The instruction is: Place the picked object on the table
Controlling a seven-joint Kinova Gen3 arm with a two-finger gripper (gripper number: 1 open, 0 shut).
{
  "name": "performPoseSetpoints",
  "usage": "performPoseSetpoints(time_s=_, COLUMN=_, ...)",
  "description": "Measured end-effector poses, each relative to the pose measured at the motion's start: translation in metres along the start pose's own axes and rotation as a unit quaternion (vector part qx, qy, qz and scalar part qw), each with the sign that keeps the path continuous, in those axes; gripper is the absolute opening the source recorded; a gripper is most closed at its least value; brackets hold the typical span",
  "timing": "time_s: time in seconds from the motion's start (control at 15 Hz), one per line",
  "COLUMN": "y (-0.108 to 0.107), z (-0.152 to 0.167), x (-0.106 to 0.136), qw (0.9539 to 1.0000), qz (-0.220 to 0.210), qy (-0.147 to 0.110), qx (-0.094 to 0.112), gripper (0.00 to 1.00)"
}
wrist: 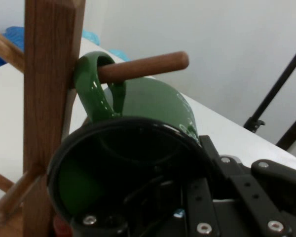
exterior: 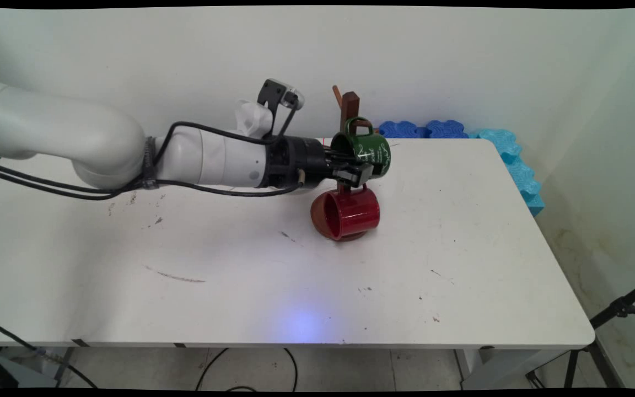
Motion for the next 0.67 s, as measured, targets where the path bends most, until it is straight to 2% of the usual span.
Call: performPoseSetpoints(time_s=0.67, y=0.022, z=-0.029, x=0.008, qw=0.9985, qz=0.014, qy=0.011, qx=-0.052, gripper=0.0)
